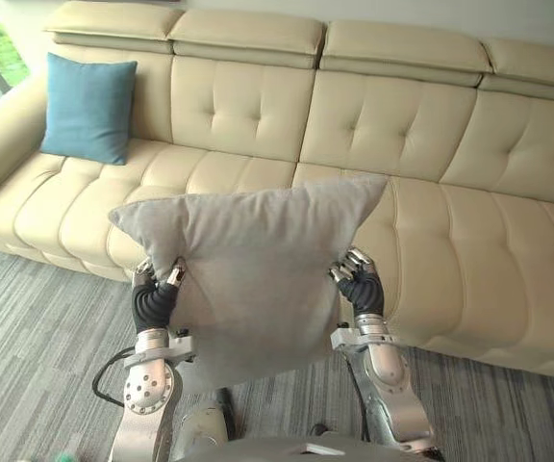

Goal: Pick up cushions and gather them together orderly.

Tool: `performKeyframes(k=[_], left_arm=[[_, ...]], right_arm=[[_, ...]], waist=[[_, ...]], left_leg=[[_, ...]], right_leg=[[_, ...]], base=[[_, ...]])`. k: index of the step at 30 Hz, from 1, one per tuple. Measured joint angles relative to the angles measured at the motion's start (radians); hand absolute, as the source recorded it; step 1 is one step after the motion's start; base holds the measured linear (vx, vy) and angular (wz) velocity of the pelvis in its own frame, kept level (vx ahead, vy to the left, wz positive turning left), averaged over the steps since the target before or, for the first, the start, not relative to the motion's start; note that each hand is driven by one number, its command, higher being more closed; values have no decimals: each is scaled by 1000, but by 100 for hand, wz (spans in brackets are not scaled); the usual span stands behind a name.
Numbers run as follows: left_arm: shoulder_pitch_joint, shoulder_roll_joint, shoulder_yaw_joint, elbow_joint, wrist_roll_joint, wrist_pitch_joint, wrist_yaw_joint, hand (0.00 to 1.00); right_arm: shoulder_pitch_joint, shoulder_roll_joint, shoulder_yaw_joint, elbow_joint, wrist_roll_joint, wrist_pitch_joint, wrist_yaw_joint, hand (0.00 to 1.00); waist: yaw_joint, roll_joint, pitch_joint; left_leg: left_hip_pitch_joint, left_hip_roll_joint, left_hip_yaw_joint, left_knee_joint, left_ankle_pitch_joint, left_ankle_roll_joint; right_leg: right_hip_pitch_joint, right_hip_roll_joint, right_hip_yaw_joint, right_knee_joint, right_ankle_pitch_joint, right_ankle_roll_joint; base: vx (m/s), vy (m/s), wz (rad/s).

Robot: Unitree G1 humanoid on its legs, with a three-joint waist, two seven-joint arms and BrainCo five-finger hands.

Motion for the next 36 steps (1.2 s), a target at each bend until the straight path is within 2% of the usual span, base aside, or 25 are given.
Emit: performKeyframes(k=[1,3,5,6,7,8,9,11,12,13,15,16,17,18,19,22,25,27,28,29,31,32,33,35,36], left_arm=[[-17,10,-5,4,10,0,-3,100],[-43,24,-10,24,12,0,-5,100],[-71,27,-13,53,12,1,-19,100],[-86,29,-13,63,12,4,-22,100],[-87,30,-14,63,13,9,-23,100],[-85,31,-14,65,13,12,-23,100],[-84,36,-14,65,17,11,-23,100],[-94,39,-3,64,25,8,-23,100],[-101,40,4,66,34,9,-23,100],[-102,40,4,68,34,9,-24,100],[-113,40,4,78,34,9,-27,100],[-133,42,4,97,34,8,-33,100],[-147,47,4,105,35,8,-42,100],[-152,52,1,107,35,8,-45,100],[-158,44,-7,124,43,8,-50,100],[-202,29,-34,161,54,9,-67,100],[-220,21,-56,161,53,7,-71,100],[-216,16,-56,161,51,7,-71,100],[-208,8,-55,160,50,5,-71,100],[-187,-4,-55,158,47,0,-71,100],[-158,-18,-55,151,32,-2,-71,100],[-143,-29,-55,146,30,-2,-72,100],[-133,-39,-55,145,29,-2,-72,100],[-124,-44,-55,141,30,-2,-72,100],[-121,-46,-55,136,30,-2,-72,100]], right_arm=[[-4,-2,-4,9,1,2,0,100],[-15,-2,-12,35,4,2,2,100],[-58,-3,-26,95,4,8,2,100],[-75,0,-35,121,4,9,5,100],[-85,1,-37,138,3,10,5,100],[-100,0,-38,165,3,11,7,100],[-101,1,-38,176,3,11,14,100],[-113,1,-38,177,3,11,30,100],[-122,0,-42,177,4,10,34,100],[-123,-2,-45,177,4,10,35,100],[-123,-1,-55,177,6,11,37,100],[-122,-2,-64,177,9,10,44,100],[-122,-2,-66,176,14,10,44,100],[-118,-3,-71,175,14,9,45,100],[-116,-12,-84,175,14,9,46,100],[-105,-25,-119,170,16,11,47,100],[-63,-37,-130,101,17,11,47,100],[-35,-56,-129,39,18,11,47,100],[-18,-72,-129,-2,19,11,47,100],[0,-83,-128,-49,36,11,47,100],[10,-85,-128,-89,36,11,47,100],[10,-84,-128,-109,36,11,46,100],[10,-84,-128,-122,36,11,44,100],[9,-82,-128,-122,35,10,44,100],[9,-79,-128,-120,35,10,43,100]], waist=[[1,-1,-3],[-5,-14,-13],[-17,-17,-17],[-26,-22,-14],[-29,-26,-11],[-30,-28,-8],[-33,-21,-7],[-37,-28,-10],[-42,-25,-7],[-46,-22,-5],[-51,-17,1],[-58,-18,4],[-72,-40,6],[-84,-58,10],[-89,-45,19],[-77,3,32],[-92,10,35],[-89,17,34],[-85,32,37],[-72,55,28],[-54,70,18],[-51,72,17],[-47,70,17],[-35,70,16],[-28,71,15]], left_leg=[[-14,-3,13,33,-39,8],[-13,-28,36,40,-81,15],[11,-44,62,42,-104,44],[38,-53,66,50,-120,64],[63,-59,66,46,-128,76],[115,-67,65,16,-135,80],[172,-67,57,-24,-141,76],[207,-65,45,-55,-143,73],[231,-63,37,-78,-141,70],[268,-59,33,-110,-137,64],[313,-54,26,-145,-135,60],[348,-54,16,-182,-129,48],[379,-68,-10,-211,-131,18],[402,-85,-32,-221,-140,-6],[424,-81,-57,-235,-154,-31],[459,-28,-116,-281,-100,-65],[451,19,-135,-196,-86,-101],[393,55,-131,-22,-87,-135],[344,85,-121,119,-77,-151],[279,127,-98,283,-25,-157],[219,160,-63,417,-51,-143],[180,165,-33,437,-98,-107],[142,164,-20,412,-149,-65],[124,156,-27,339,-174,-59],[112,142,-49,213,-171,-59]], right_leg=[[-13,-11,20,10,-12,12],[-42,-41,31,69,-38,8],[-163,-76,53,322,-35,6],[-214,-103,45,466,-16,-19],[-235,-114,44,534,10,-38],[-253,-124,44,611,69,-69],[-253,-117,37,666,52,-96],[-279,-95,1,686,-43,-85],[-305,-64,-43,641,-95,-87],[-328,-19,-78,539,-110,-91],[-345,36,-102,389,-73,-104],[-348,74,-113,211,13,-103],[-330,81,-125,54,109,-102],[-303,72,-142,22,162,-114],[-286,81,-144,10,274,-163],[-295,120,-174,110,177,-192],[-232,150,-206,81,135,-194],[-178,177,-206,34,132,-195],[-145,197,-201,8,133,-196],[-115,218,-180,-14,131,-202],[-102,221,-140,-24,115,-222],[-91,214,-114,-29,113,-221],[-71,205,-87,-35,114,-219],[-58,189,-64,-30,129,-196],[-57,176,-39,-28,137,-184]], base=[[213,203,-41],[226,173,-25],[309,172,-18],[311,168,-3],[339,124,4],[291,63,4],[283,46,2],[245,-17,13],[294,-77,21],[250,-86,21],[300,-141,24],[414,-233,52],[379,-238,66],[335,-226,62],[310,-193,33],[374,-221,5],[279,-121,25],[197,-54,-5],[242,-21,-32],[246,8,-51],[207,76,-57],[234,124,-52],[246,142,-47],[178,171,-57],[139,301,-82]])
